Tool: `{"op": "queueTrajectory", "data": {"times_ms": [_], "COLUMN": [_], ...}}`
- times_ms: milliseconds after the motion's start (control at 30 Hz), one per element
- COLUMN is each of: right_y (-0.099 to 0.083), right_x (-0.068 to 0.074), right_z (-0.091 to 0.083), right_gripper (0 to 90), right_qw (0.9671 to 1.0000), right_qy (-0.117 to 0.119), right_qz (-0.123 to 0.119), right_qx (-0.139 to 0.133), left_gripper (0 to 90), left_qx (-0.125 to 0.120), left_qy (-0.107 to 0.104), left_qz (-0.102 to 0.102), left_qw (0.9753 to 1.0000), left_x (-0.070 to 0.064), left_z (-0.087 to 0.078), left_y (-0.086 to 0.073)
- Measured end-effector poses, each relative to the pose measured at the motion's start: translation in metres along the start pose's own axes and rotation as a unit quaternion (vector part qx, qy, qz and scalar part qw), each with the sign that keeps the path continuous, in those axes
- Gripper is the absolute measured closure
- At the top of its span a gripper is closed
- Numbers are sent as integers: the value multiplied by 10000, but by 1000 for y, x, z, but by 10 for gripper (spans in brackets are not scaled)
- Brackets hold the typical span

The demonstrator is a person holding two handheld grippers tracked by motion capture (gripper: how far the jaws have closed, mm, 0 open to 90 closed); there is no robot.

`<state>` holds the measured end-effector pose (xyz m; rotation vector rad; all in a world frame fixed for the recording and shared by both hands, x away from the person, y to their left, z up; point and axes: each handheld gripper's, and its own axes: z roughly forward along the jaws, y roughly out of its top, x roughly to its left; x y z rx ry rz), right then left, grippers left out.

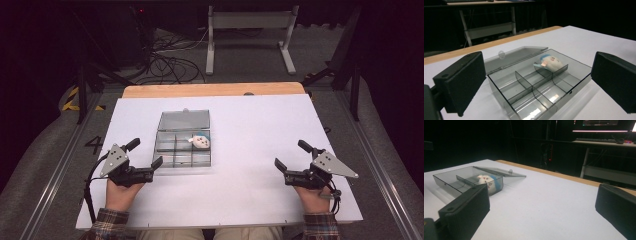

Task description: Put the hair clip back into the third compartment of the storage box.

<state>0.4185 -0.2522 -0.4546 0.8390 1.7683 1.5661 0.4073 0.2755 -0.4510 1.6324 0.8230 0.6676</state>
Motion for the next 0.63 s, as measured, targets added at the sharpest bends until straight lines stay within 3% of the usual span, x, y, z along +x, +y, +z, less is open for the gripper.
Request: {"op": "queueTrajectory", "data": {"times_ms": [367,633], "right_y": [0,1], "right_x": [0,0], "right_z": [0,-1], "right_gripper": [2,2], "right_qw": [10000,10000], "right_qy": [-12,-23], "right_qz": [-58,-80], "right_qx": [10,11], "left_gripper": [4,3], "left_qx": [-90,-11], "left_qy": [37,-145], "left_qz": [-128,-172], "left_qw": [9999,9997], "left_x": [4,3], "left_z": [-13,-12], "left_y": [-7,-10]}}
